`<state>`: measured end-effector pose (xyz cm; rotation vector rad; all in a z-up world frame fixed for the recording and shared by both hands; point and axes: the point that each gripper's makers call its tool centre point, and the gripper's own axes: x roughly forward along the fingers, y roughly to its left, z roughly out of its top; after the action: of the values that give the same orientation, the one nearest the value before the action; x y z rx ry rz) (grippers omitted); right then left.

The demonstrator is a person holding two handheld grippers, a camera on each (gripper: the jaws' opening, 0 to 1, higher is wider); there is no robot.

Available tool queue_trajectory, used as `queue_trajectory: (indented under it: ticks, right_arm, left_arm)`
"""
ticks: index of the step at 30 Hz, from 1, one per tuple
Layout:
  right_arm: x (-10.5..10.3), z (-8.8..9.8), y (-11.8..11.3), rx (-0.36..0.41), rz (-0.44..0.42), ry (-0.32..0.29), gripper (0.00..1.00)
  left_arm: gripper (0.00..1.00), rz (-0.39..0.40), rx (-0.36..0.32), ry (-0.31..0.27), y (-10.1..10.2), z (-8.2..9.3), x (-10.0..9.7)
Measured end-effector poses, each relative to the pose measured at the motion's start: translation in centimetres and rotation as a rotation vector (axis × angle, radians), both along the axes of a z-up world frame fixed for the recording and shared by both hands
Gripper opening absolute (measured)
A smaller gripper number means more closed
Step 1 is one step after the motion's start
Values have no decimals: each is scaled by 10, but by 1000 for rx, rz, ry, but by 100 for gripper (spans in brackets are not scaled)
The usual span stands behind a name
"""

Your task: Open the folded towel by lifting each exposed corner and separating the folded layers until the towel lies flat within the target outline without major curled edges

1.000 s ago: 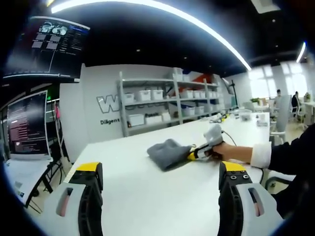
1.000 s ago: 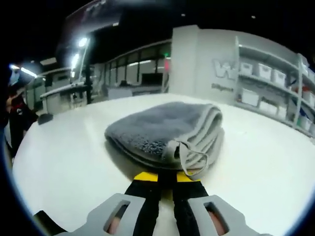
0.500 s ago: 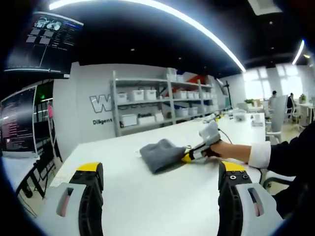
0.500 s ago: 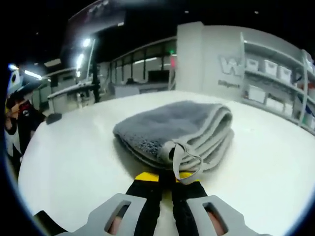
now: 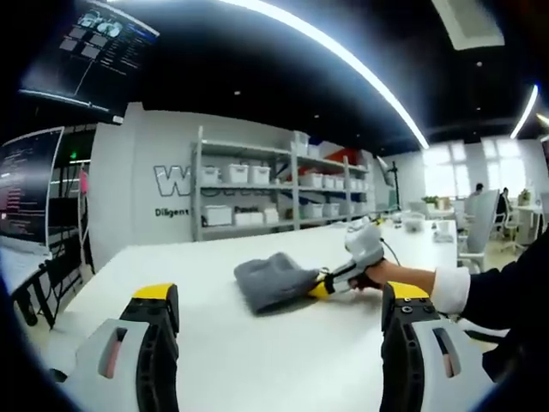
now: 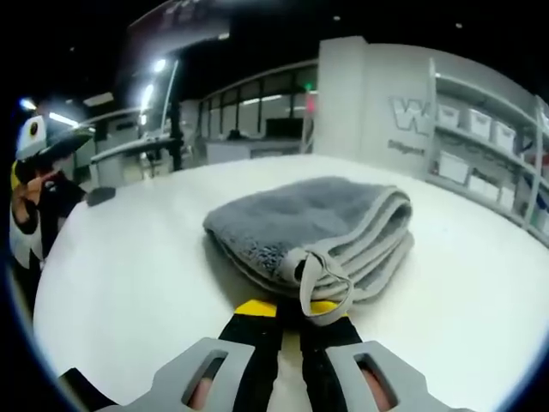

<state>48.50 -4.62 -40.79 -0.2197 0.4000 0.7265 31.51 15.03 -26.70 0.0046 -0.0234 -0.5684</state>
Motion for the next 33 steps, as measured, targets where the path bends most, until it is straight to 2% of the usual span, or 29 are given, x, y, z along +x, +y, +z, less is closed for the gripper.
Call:
queue_trajectory:
  ticks: [9, 11, 13, 16, 18, 19, 22, 26, 33]
  right_arm:
    - [-3, 1, -5, -8, -9, 1, 2]
    - [-4, 0, -6, -7, -7, -3, 2]
    - [-3, -2, -6, 3, 4, -15, 2]
    - [-2, -1, -6, 34, 17, -8, 2]
    - [-2, -1, -6, 58, 15, 10, 2]
    - [-2, -1, -6, 59, 16, 12, 2]
    - [-3, -1, -6, 58, 21, 11, 2]
    - [-2, -1, -9, 95, 26, 33, 2]
    - [-1, -2, -10, 104, 31, 44, 2]
  left_arm:
    - [94, 30, 14, -7, 4, -2, 6]
    - [90, 30, 20, -9, 3, -1, 8]
    - [87, 25, 34, -32, 1, 3, 11]
    - [88, 34, 29, -35, 0, 7, 19]
    - [88, 25, 38, -28, -4, 7, 25]
    - [88, 4, 59, -6, -8, 4, 26]
    - [88, -24, 60, 3, -14, 7, 31]
    - [87, -42, 89, -2, -25, 11, 40]
    - [85, -64, 85, 1, -47, 23, 77]
